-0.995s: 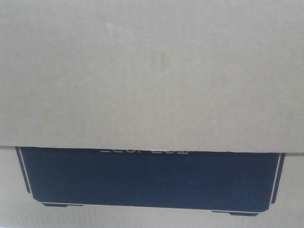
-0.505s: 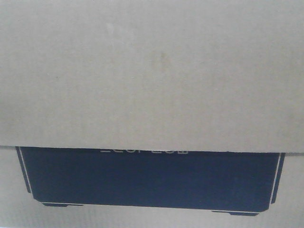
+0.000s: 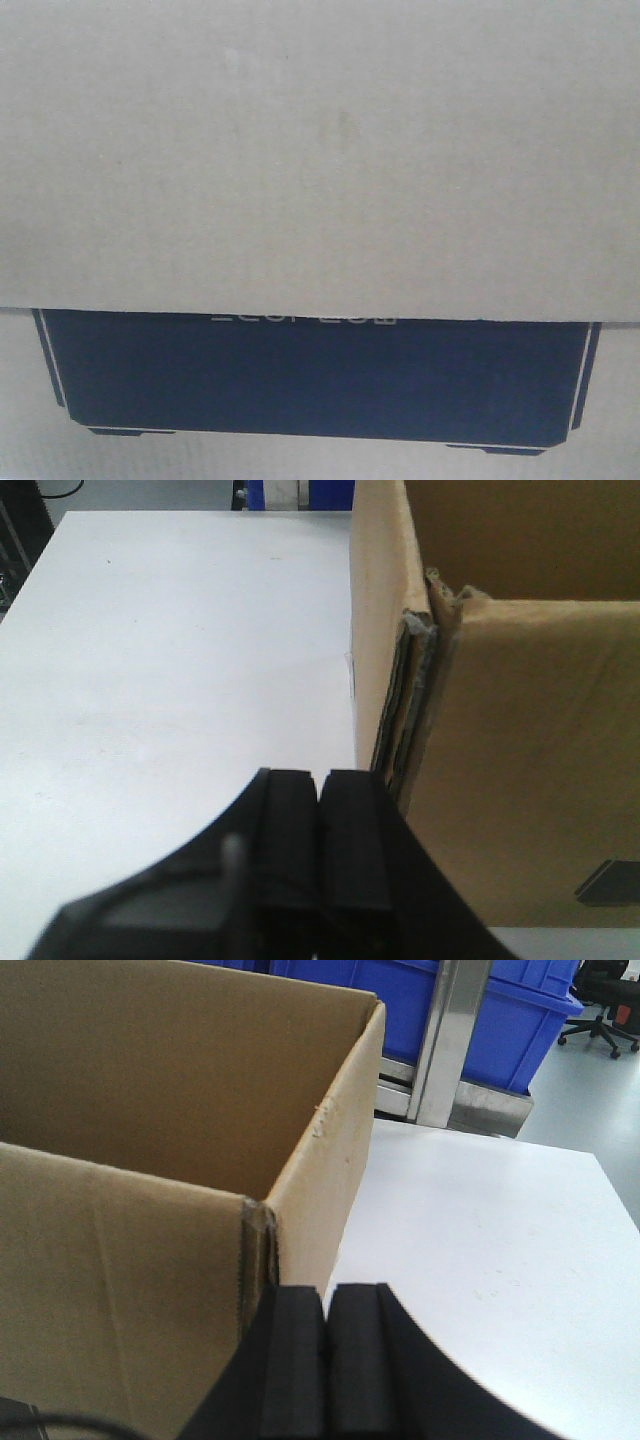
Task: Grab box from left shelf to table start
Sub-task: 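Open both grippers and withdraw them from the box walls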
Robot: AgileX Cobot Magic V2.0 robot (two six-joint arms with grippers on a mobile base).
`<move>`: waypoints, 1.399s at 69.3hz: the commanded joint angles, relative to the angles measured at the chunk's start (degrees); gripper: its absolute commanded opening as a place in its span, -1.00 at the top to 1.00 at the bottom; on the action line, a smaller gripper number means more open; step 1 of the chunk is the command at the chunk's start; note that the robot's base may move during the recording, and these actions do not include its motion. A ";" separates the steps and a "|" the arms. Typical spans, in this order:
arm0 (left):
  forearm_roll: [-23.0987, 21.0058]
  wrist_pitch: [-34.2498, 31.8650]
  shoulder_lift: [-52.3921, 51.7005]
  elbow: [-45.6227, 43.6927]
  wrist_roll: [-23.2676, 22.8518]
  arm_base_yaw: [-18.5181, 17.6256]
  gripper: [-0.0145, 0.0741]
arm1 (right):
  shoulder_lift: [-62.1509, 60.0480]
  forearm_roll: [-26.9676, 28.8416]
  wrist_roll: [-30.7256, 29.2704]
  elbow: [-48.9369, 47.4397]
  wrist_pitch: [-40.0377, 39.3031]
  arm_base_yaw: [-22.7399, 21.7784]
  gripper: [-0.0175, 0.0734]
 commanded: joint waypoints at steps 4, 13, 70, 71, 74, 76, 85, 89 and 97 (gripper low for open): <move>-0.14 -5.09 0.55 -1.52 -0.17 -0.18 0.90 | -0.25 -0.27 -0.41 -1.26 -4.89 -0.09 0.49; -0.14 -5.09 0.55 -1.52 -0.17 -0.18 0.90 | -0.25 -0.27 -0.41 -1.26 -4.89 -0.09 0.49; -4.51 -40.91 -11.79 28.86 -0.17 6.49 0.90 | -0.25 -0.27 -0.41 -1.26 -4.89 -0.09 0.49; -4.51 -40.90 -11.78 28.99 -0.17 6.37 0.90 | -0.25 -0.27 -0.41 -1.26 -4.89 -0.09 0.49; -4.51 -39.88 -11.78 29.25 -0.17 6.37 0.90 | -0.25 -0.27 -0.41 -1.26 -4.89 -0.09 0.49; -4.51 -39.34 -11.78 29.25 -0.17 6.37 0.90 | -0.25 -0.27 -0.41 -1.26 -4.89 -0.09 0.49; -4.51 -39.16 -11.78 29.25 -0.17 6.37 0.90 | -0.25 -0.27 -0.41 -1.26 -4.89 -0.09 0.49; -4.51 -39.16 -11.78 29.25 -0.17 6.37 0.90 | -0.25 -0.27 -0.41 -1.26 -4.89 -0.09 0.49; -4.51 -39.16 -11.78 29.25 -0.17 6.37 0.90 | -0.25 -0.27 -0.41 -1.26 -4.89 -0.09 0.49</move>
